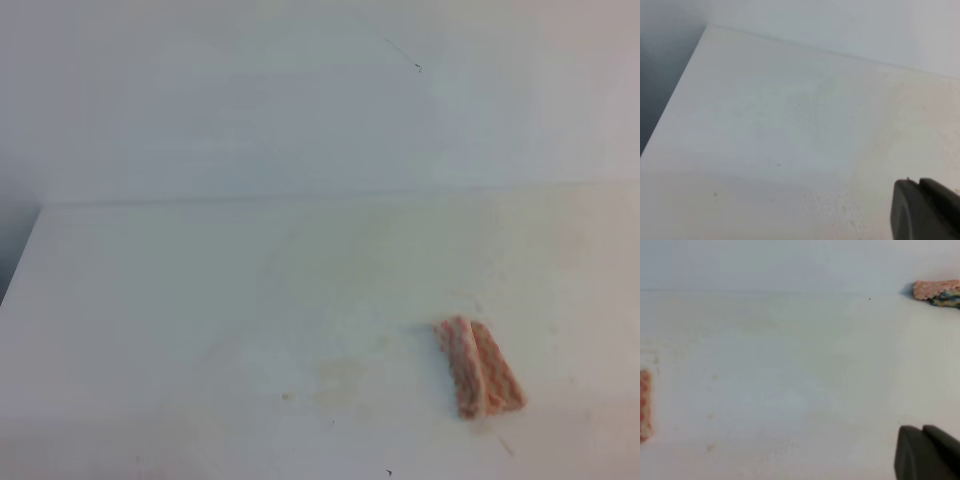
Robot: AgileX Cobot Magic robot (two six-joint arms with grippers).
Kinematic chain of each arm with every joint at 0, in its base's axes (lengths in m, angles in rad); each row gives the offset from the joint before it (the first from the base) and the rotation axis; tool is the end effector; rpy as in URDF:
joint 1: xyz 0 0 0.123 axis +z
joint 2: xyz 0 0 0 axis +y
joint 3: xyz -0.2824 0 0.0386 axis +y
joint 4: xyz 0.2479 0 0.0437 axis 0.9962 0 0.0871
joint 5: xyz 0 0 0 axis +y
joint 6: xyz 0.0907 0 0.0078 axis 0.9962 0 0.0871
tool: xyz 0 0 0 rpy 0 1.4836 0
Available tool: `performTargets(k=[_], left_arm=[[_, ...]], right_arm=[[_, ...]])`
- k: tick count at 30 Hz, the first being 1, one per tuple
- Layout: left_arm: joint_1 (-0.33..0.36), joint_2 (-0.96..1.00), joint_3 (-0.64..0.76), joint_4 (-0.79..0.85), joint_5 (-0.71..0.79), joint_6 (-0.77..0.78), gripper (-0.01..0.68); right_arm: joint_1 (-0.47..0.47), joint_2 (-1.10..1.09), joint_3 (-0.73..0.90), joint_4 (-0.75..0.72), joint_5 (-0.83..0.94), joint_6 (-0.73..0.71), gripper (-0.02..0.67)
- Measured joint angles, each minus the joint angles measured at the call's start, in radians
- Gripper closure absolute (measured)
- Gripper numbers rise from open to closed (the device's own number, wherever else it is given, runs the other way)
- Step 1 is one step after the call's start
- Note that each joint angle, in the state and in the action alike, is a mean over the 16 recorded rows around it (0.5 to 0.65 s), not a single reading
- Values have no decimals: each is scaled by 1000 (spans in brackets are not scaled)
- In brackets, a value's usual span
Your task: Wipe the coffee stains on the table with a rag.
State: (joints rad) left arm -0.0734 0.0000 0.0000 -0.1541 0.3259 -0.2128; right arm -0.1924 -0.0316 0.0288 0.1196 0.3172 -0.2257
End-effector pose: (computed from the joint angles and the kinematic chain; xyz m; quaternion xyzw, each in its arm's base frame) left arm 0.0534 -0.0084 0.1840 -0.0966 0.7791 -0.1516 0.6006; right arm 0.0526 -0.0068 0.1766 0.0198 0.7817 -0.0801 0.6181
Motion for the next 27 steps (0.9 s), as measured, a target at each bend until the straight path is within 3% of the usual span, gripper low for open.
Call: performTargets(k=[27], left_arm=[[0, -2, 3, 0, -1, 0, 675]], right_arm=[[0, 0, 0, 0, 0, 0, 653]])
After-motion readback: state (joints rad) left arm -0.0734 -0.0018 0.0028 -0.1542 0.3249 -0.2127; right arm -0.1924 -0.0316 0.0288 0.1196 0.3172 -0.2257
